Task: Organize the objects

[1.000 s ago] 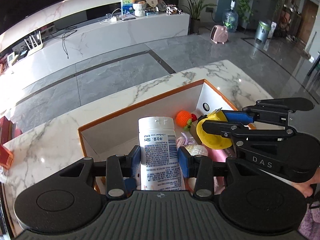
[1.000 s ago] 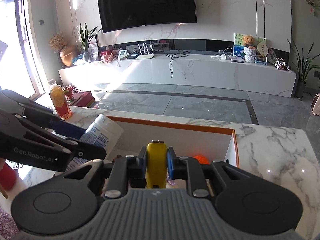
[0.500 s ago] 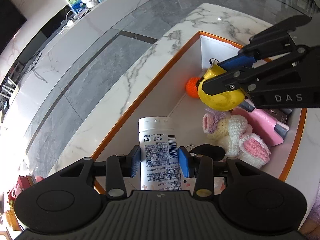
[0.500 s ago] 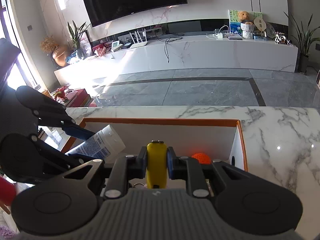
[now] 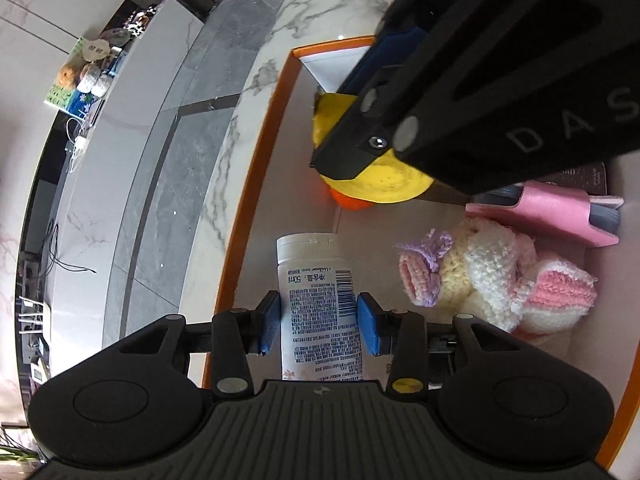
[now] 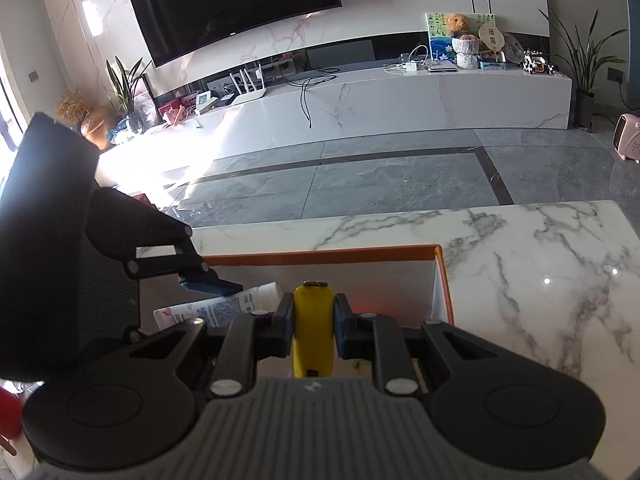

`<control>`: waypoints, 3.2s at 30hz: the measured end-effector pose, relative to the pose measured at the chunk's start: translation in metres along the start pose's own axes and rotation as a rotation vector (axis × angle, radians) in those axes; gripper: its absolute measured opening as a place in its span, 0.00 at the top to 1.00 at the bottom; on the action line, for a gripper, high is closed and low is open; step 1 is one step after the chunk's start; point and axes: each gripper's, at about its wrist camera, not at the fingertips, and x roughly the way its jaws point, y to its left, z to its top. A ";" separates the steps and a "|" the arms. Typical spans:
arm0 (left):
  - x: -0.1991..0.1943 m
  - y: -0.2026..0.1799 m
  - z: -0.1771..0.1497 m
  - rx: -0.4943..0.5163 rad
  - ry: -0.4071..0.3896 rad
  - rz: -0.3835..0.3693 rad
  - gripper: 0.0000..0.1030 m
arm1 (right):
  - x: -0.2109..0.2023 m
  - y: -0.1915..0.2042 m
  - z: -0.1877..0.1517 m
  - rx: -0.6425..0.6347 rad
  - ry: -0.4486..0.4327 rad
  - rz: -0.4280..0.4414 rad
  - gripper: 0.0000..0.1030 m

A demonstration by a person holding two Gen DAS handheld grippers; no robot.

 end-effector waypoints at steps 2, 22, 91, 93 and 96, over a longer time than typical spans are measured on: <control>0.007 -0.001 -0.002 0.005 -0.001 -0.005 0.53 | 0.003 -0.002 -0.001 0.002 0.008 -0.005 0.80; -0.019 0.005 -0.024 -0.209 -0.119 0.040 0.43 | 0.032 -0.006 -0.010 0.066 0.134 -0.028 0.80; -0.253 -0.082 -0.088 -1.031 -0.488 0.422 0.11 | -0.241 0.087 -0.093 -0.079 -0.332 0.051 0.35; -0.254 -0.089 -0.092 -1.074 -0.489 0.427 0.10 | -0.248 0.090 -0.100 -0.078 -0.345 0.042 0.32; -0.252 -0.096 -0.095 -1.115 -0.467 0.454 0.09 | -0.254 0.095 -0.112 -0.073 -0.344 0.036 0.30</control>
